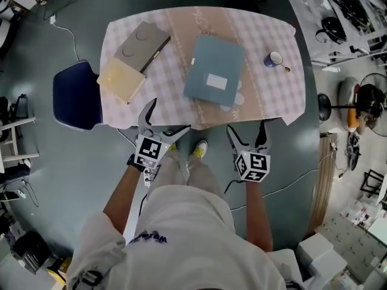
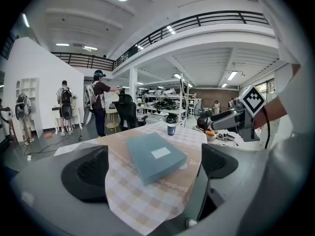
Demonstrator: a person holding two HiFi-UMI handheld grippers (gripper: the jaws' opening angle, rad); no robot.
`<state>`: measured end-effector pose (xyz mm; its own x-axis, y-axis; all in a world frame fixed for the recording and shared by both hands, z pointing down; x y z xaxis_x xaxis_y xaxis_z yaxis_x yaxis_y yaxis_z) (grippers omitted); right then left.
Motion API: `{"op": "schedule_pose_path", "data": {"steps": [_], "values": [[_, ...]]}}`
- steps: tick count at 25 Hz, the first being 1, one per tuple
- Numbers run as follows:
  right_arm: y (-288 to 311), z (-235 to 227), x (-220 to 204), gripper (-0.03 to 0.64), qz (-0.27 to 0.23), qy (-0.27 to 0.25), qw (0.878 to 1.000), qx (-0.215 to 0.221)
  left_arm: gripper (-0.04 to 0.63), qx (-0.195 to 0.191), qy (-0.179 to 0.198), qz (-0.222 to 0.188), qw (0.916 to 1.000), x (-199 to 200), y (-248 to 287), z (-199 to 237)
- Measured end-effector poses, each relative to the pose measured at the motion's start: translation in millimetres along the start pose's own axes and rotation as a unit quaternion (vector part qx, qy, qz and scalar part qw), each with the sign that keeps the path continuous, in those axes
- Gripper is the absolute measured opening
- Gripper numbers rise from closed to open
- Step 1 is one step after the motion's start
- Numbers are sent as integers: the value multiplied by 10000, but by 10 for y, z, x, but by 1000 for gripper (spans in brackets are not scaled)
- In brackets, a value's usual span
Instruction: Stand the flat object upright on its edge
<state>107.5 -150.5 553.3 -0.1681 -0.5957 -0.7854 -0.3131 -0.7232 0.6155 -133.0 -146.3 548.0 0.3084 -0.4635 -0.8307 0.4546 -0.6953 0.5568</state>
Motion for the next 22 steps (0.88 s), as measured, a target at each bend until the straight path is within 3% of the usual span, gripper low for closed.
{"op": "schedule_pose_path", "data": {"steps": [12,22], "values": [[725,-66,-492,523,610,-113,9980,-147,586,-401,106,483,9980,-465,674,78],[1182,-130,-823,485,964,-126,9951,-175,577,-597,-24,773,9952,-852,1150,209]]}}
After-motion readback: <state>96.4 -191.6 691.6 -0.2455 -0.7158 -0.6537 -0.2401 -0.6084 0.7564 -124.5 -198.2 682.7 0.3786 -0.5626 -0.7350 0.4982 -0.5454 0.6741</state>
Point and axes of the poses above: the fingertips, and each gripper's own axes: y forward along the fingers, z to its left, x out of its top, the point moved 1 cm from there along -y, backward along the fingers, and after that the axes turned 11 degrees about z, right-handed, at the moved point
